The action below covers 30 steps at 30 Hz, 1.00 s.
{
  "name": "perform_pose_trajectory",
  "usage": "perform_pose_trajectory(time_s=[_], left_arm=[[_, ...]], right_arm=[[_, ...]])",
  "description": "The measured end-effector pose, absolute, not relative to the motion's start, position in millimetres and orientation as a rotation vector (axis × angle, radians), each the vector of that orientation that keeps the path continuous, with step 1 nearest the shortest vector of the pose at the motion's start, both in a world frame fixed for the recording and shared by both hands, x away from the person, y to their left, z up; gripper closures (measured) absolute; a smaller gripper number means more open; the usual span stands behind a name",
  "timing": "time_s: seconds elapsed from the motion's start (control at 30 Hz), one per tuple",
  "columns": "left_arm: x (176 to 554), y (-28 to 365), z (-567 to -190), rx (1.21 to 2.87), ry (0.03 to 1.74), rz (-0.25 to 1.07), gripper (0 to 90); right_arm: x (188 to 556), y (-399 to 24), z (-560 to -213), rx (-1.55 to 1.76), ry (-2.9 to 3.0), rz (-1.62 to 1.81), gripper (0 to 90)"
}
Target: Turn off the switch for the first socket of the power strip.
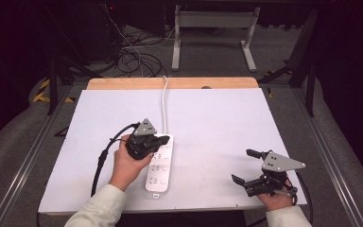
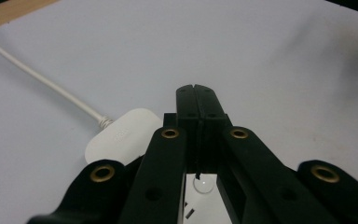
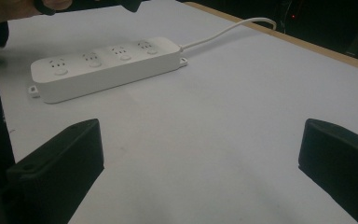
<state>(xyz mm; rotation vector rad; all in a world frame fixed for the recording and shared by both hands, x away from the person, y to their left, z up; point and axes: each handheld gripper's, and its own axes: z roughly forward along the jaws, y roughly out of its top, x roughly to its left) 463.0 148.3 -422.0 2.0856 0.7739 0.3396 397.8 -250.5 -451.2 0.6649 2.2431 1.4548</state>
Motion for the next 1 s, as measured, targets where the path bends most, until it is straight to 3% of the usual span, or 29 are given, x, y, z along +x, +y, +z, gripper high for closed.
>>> perform_pose_trajectory(time_s=[0.4, 0.73, 1.0], left_arm=[[473, 145, -431, 2.111, 0.833, 0.311, 90.0], [476, 136, -444, 2.23, 0.797, 0.408, 90.0], [483, 134, -453, 2.238, 0.823, 0.361, 90.0]], right_arm=[[398, -250, -452, 0.666, 2.247, 1.457, 0.4], [398, -249, -452, 0.667, 2.25, 1.458, 0.4], [399, -249, -453, 0.665, 2.257, 1.462, 0.4]])
